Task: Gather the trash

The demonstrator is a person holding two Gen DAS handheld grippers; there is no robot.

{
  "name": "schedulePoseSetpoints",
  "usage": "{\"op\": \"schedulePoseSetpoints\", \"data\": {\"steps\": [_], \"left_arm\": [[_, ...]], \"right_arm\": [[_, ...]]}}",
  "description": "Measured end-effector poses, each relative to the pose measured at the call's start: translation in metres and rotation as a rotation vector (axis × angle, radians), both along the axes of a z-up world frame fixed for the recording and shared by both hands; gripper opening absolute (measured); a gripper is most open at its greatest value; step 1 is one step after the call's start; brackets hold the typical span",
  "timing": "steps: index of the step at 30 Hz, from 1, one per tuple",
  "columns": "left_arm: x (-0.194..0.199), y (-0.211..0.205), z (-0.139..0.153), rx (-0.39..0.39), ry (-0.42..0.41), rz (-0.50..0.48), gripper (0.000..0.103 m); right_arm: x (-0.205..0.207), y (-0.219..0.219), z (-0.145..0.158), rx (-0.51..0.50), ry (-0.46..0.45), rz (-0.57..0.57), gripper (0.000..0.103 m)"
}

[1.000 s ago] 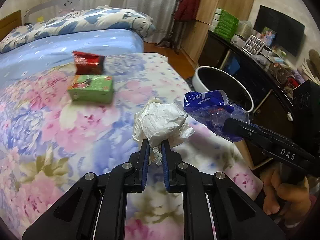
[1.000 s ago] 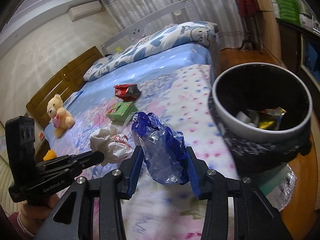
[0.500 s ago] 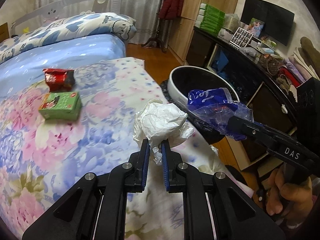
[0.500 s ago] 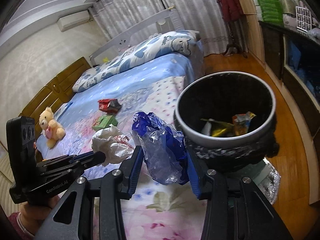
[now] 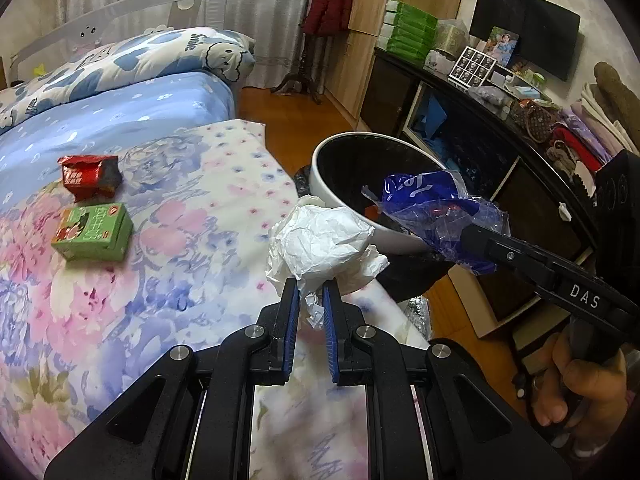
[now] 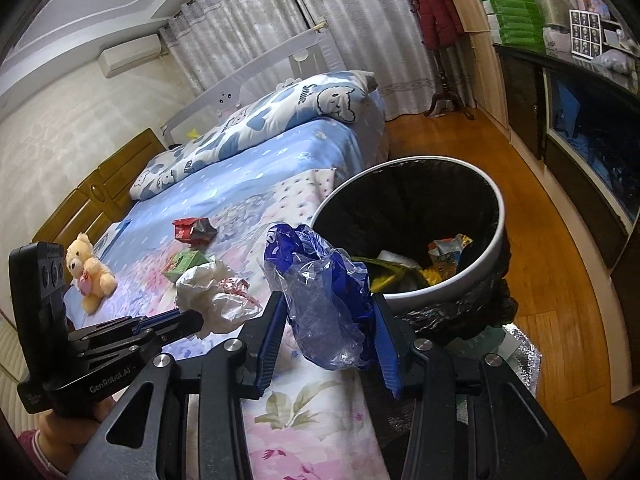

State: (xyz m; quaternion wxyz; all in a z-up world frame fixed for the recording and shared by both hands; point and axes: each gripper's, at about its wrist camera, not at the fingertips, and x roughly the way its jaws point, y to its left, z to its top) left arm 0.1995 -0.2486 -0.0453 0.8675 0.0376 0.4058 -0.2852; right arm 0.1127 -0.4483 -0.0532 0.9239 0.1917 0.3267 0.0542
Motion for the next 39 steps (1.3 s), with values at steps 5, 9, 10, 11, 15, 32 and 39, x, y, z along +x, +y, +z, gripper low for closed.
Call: {"op": "schedulePoseSetpoints", "data": {"steps": [5,9,10,11,15,32,39], "left_arm": [[0.004,-0.014,0.003,0.005,-0.007,-0.017,0.011],[0.007,-0.025,0.006,0.008,-0.010,-0.030,0.011],[0.008,-0.027,0.006,0.008,-0.011,-0.033,0.011],[0.009,-0.031,0.007,0.011,-0.013,-0.038,0.011],[0.013,-0.044,0.008,0.023,-0.022,-0.052,0.011],[0.033,-0.088,0.010,0.049,-0.027,-0.089,0.011],[0.045,-0.103,0.006,0.061,-0.015,-0.093,0.011]], "right_arm": [[0.002,-0.010,0.002,-0.005,0.006,-0.021,0.043],[0.007,-0.020,0.003,-0.008,0.011,-0.034,0.043],[0.008,-0.022,0.003,-0.011,0.012,-0.037,0.043],[0.009,-0.023,0.003,-0.013,0.013,-0.038,0.043],[0.013,-0.029,0.004,-0.019,0.021,-0.043,0.043],[0.034,-0.056,0.006,-0.018,0.050,-0.067,0.043],[0.046,-0.067,0.003,-0.011,0.070,-0.075,0.043]]}}
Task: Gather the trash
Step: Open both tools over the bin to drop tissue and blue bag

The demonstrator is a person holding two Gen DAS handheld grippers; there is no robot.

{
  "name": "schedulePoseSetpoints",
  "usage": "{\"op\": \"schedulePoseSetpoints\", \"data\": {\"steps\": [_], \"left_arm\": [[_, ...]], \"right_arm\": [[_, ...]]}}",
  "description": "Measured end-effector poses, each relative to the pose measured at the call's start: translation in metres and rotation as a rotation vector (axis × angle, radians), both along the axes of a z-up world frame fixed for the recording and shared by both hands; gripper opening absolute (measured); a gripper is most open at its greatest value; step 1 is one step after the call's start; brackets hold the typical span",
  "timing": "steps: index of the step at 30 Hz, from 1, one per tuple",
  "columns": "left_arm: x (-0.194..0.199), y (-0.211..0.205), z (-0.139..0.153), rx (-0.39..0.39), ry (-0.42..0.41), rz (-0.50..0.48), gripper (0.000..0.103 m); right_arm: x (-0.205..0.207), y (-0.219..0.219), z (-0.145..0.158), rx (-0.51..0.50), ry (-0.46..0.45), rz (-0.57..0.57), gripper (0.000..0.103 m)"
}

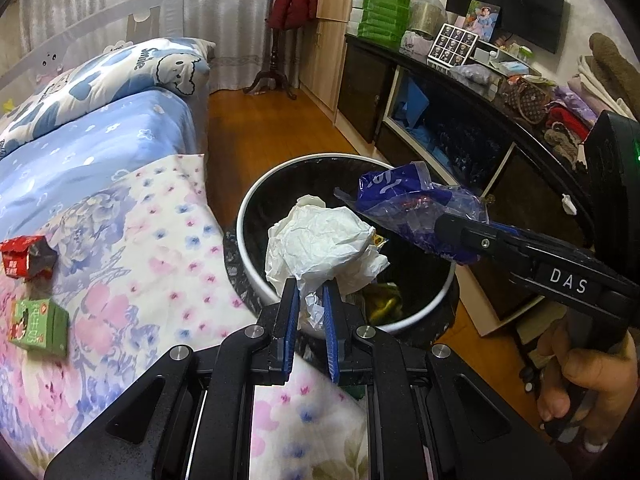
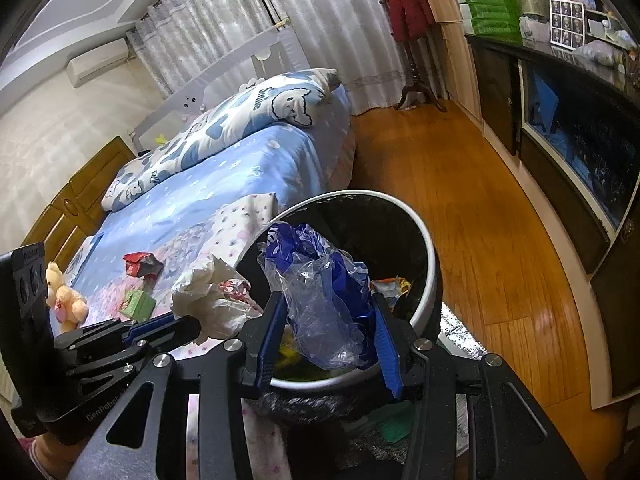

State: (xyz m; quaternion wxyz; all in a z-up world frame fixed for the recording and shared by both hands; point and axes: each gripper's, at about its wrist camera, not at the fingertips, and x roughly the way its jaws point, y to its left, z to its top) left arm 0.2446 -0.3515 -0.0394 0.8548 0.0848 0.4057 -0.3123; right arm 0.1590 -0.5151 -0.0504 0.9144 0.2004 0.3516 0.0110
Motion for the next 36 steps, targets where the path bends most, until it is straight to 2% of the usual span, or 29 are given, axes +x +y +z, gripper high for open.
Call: {"op": "schedulePoseSetpoints", "data": {"steps": [17,19,21,23,24,28,36], "left_arm": [[0.021,-0.022,-0.007,0.016,0.027,-0.005,0.013],[0.023,-0.022,-0.007,0.018,0.027,0.005,0.020],[0.023,-0.021,-0.006,0.014,0.027,0.012,0.037],[0.021,-0.018,-0.004,0.008,0.018,0.022,0.050],[0.019,-0.016,-0.004,0.004,0.015,0.027,0.053],[0.015,-0.007,-0.004,-0.010,0.022,0.041,0.054],[0.001,0.032,-0.014,-0.020,0.035,0.093,0.058]], "right_arm": [[0.024,-0.018,-0.011,0.030,0.042,-0.007,0.046],[0.026,-0.018,-0.011,0.036,0.042,-0.003,0.050],[0.028,-0.020,-0.011,0.039,0.044,-0.008,0.053],[0.027,-0.022,-0.010,0.044,0.043,-0.018,0.054],[0.027,-0.023,-0.010,0.046,0.042,-0.023,0.056],[0.024,-0.025,-0.009,0.056,0.029,-0.033,0.070],[0.015,-0.016,0.000,0.059,-0.002,-0.035,0.075]]}}
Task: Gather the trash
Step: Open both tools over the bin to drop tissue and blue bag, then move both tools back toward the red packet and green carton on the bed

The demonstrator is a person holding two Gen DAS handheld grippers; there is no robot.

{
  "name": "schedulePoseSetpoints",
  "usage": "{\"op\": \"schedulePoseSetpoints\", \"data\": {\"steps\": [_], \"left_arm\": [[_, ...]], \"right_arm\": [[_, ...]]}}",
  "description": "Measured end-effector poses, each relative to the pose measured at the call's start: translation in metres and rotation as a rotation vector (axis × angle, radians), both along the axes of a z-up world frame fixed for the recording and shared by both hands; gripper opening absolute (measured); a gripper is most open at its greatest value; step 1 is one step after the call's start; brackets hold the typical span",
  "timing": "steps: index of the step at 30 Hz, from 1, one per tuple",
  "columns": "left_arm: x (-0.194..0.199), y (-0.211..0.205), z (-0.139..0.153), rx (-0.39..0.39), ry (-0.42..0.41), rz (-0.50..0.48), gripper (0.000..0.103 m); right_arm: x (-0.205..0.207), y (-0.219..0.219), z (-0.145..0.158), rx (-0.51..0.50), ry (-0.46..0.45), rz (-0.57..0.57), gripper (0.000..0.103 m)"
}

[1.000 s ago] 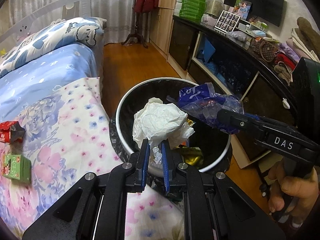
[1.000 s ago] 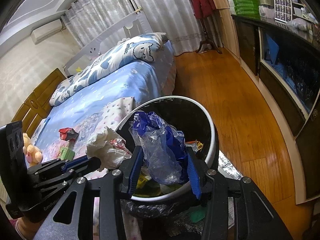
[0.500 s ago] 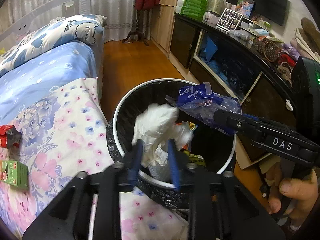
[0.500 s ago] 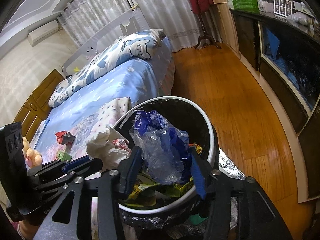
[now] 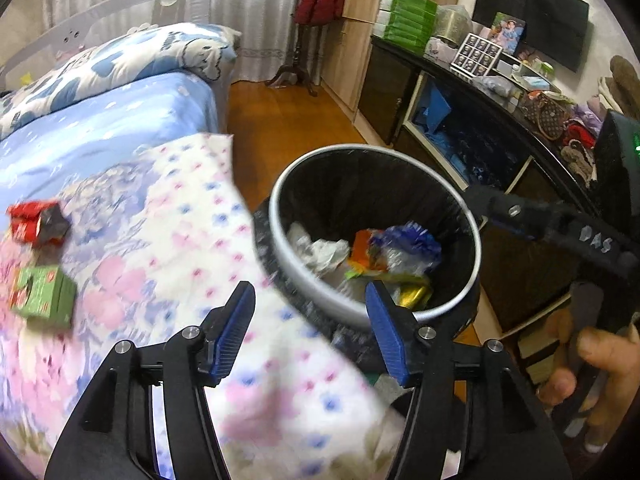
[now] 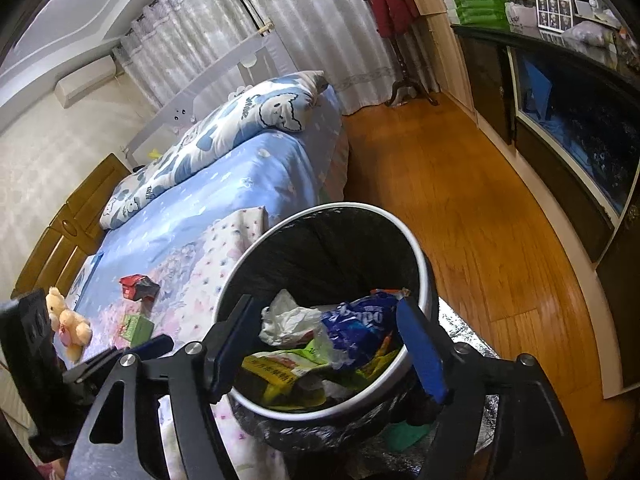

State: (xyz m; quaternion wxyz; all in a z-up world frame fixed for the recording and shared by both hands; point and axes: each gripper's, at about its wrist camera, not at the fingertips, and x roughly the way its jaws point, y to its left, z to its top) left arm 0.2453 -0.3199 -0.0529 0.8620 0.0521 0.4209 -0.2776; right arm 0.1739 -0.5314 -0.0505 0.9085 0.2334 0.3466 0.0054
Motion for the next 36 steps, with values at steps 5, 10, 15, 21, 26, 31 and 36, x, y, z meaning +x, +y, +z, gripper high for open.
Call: {"op": "schedulePoseSetpoints", "data": {"steps": [5,10,15,21,26,31,36], "left_arm": [[-0.002,0.034,-0.016,0.002,0.045,0.058,0.059],[-0.005,0.062,-0.023,-0.002,0.063,0.112,0.059],[-0.011,0.098,-0.030,-0.017,0.079,0.174,0.059],[-0.018,0.147,-0.038,-0.020,0.091,0.246,0.059],[-0.019,0.187,-0.039,-0.032,0.094,0.312,0.059],[-0.015,0.222,-0.037,-0.041,0.094,0.382,0.059],[-0.010,0.250,-0.040,-0.039,0.101,0.433,0.059]], "right_arm": [[-0.007,0.018,0.004,-0.016,-0.019,0.024,0.082],[-0.011,0.039,0.004,-0.012,-0.025,0.054,0.082],[-0.010,0.063,0.006,-0.016,-0.030,0.102,0.082],[-0.004,0.104,0.005,-0.032,-0.031,0.188,0.082],[0.004,0.137,0.003,-0.040,-0.026,0.267,0.082],[0.015,0.173,-0.001,-0.047,-0.030,0.347,0.082],[0.029,0.202,-0.007,-0.057,-0.032,0.426,0.082]]}}
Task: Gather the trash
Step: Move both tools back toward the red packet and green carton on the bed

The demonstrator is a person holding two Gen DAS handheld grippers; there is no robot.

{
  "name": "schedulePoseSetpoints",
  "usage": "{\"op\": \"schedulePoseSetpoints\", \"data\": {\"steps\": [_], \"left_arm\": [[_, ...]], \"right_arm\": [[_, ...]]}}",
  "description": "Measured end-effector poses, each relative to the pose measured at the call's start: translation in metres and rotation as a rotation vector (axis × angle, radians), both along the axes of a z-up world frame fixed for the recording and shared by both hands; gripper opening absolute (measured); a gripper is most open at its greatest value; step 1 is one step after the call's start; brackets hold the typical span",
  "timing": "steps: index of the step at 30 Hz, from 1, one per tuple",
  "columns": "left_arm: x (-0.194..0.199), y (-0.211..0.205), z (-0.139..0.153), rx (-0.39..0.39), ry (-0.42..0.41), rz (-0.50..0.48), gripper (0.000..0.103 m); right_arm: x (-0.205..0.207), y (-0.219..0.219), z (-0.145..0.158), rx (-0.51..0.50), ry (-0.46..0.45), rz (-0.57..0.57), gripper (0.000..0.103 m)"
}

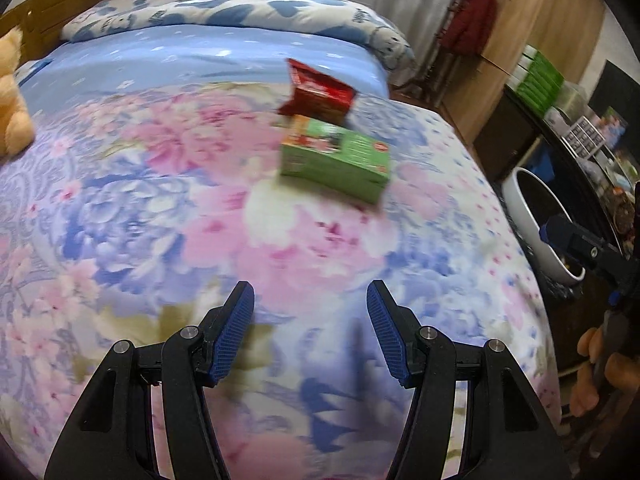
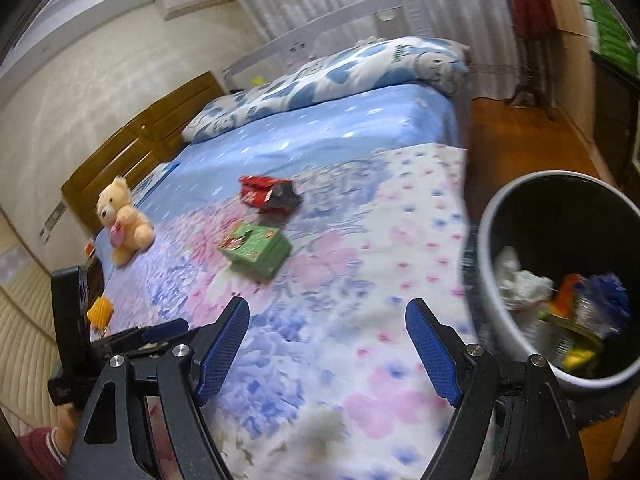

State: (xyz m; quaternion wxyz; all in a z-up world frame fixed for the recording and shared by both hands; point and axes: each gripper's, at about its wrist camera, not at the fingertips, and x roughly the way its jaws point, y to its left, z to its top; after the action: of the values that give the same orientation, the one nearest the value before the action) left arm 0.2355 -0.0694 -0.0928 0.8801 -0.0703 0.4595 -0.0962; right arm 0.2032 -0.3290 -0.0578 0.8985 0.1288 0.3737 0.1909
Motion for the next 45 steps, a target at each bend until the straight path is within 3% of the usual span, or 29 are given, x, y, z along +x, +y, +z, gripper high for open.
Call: {"op": "schedulePoseSetpoints", "data": {"steps": [16,28,32,34,38,45], "left_arm": [[0.033,0.046,-0.012,0.018,0.038,0.061,0.059],[0.063,0.066,-0.014,0.022,0.043,0.044,0.060],[0.071,0.066,-0.013,0.020,0.043,0.040,0.061],[0.076,0.064,-0.013,0.020,0.041,0.040,0.062],[0.086,0.057,-0.012,0.003,0.039,0.035,0.062],[0.112,0.018,-0.004,-0.021,0.007,-0.018,0.064]], "right_arm": [[0.055,0.080,-0.025,-0.082,-0.012,0.284,0.082],[0.102,0.129,-0.034,-0.263,-0.041,0.469,0.082],[0.114,0.131,-0.037,-0.254,-0.030,0.478,0.081],[0.115,0.133,-0.039,-0.274,-0.016,0.489,0.064],[0.101,0.122,-0.037,-0.263,-0.023,0.453,0.056],[0.076,0.042,-0.036,-0.139,0.046,0.162,0.055]]}}
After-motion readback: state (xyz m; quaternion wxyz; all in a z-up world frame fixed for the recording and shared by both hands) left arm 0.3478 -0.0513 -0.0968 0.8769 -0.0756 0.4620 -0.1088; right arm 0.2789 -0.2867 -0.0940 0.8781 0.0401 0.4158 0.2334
